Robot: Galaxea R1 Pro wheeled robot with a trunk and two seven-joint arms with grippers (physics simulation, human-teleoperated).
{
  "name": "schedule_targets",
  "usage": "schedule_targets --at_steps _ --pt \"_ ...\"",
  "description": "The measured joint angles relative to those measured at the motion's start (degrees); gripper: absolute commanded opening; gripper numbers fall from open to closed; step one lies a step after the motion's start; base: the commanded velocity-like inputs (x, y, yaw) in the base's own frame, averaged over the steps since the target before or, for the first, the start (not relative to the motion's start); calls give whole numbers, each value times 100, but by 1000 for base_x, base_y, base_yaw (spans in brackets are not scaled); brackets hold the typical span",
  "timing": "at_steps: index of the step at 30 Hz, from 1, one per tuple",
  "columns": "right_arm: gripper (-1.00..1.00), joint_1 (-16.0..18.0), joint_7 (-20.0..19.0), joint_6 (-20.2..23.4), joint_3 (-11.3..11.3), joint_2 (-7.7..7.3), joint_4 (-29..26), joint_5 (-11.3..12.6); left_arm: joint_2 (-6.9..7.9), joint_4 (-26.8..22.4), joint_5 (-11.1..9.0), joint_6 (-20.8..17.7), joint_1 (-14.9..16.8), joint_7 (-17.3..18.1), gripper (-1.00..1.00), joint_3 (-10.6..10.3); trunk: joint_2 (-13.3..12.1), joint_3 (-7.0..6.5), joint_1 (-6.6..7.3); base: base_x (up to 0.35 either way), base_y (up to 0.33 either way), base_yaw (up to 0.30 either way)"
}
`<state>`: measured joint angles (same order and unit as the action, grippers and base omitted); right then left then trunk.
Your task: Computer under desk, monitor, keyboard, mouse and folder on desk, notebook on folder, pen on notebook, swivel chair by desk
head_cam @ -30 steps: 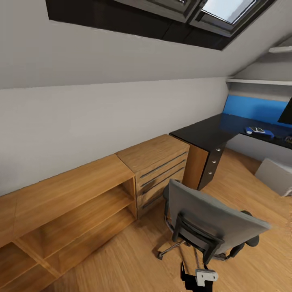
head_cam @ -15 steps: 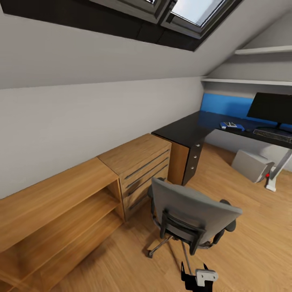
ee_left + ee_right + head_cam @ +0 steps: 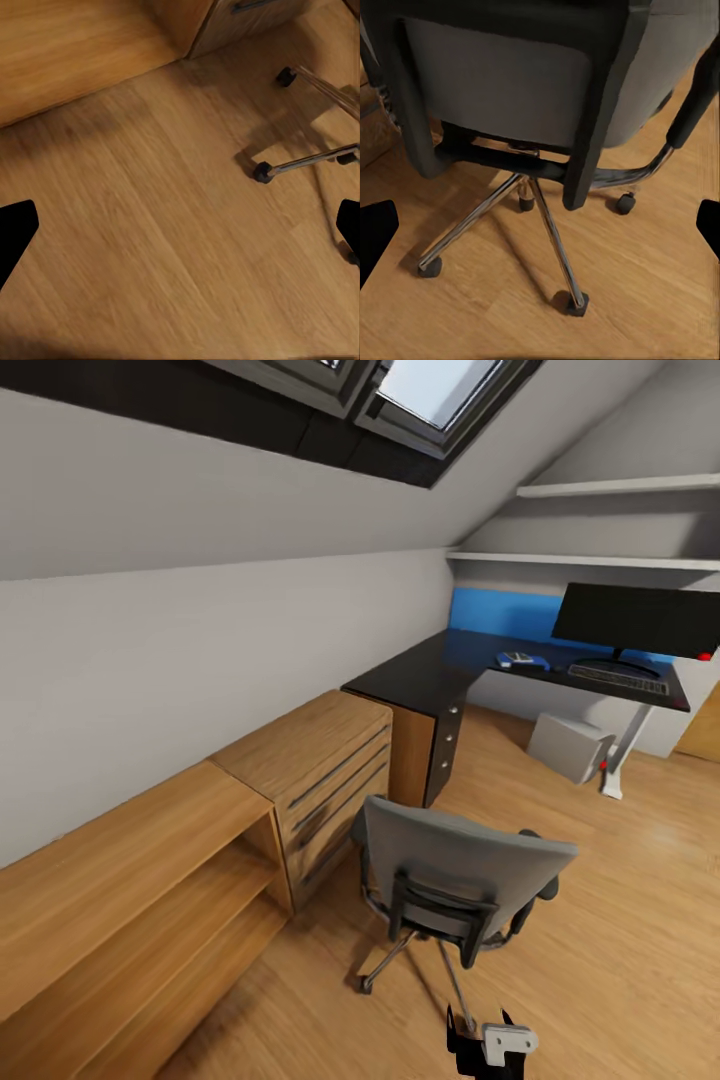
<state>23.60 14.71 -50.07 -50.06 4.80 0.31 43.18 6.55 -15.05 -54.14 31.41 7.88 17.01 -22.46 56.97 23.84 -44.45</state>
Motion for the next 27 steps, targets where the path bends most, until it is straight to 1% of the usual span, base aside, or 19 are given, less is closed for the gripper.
schedule_targets --at_steps 20,27 --pt "100 0 -4 -1 0 0 1 0 0 4 0 -1 0 -3 100 -5 0 0 0 0 20 -300" --pt "100 0 -5 -1 -1 0 2 0 0 121 0 -1 0 -2 100 -19 0 0 0 0 22 -300"
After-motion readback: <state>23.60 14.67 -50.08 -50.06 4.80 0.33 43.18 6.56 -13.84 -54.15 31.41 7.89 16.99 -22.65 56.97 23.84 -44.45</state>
